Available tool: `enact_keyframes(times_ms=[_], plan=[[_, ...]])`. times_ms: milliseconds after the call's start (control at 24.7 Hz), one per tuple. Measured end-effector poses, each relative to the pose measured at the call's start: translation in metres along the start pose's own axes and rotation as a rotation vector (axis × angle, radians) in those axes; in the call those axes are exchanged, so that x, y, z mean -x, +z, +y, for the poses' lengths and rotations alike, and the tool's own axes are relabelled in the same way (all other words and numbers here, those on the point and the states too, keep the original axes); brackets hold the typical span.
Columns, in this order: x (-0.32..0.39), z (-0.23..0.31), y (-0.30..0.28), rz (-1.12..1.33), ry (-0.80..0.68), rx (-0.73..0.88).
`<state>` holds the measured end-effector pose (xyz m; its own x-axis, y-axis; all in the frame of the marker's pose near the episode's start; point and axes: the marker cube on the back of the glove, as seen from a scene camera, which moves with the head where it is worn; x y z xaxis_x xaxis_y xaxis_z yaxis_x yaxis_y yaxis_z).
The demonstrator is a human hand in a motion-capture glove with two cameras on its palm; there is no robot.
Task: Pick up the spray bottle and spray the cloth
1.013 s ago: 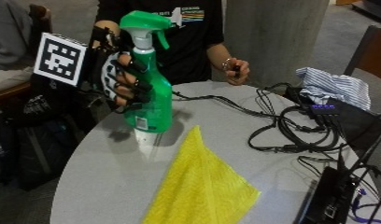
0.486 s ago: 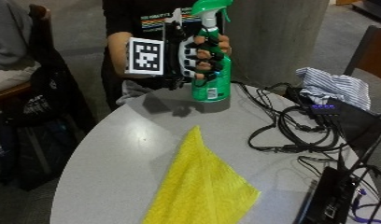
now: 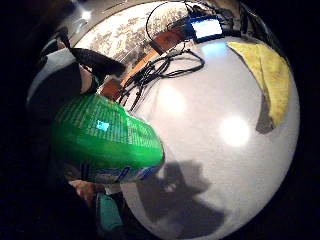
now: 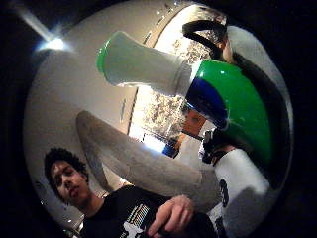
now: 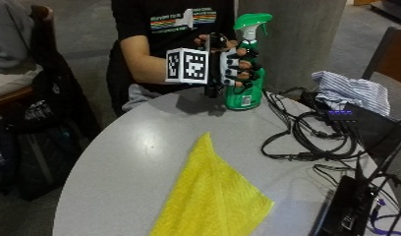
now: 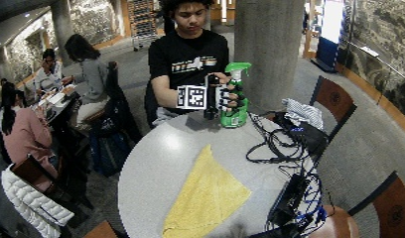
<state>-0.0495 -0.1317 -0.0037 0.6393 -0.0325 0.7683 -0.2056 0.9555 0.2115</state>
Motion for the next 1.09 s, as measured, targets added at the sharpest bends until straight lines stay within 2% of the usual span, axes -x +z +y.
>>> enact_keyframes(times_ms=[446, 608, 851, 1013, 1094], plan=[[-0.011, 0.015, 0.007, 0.018, 0.020, 0.066], [-0.026, 0.040, -0.030, 0.118, 0.048, 0.046], [-0.052, 0.098, -0.114, 0.493, 0.119, -0.161], [-0.061, 0.135, -0.155, 0.623, 0.225, -0.169], [-0.066, 0.143, -0.166, 0.658, 0.233, -0.199]])
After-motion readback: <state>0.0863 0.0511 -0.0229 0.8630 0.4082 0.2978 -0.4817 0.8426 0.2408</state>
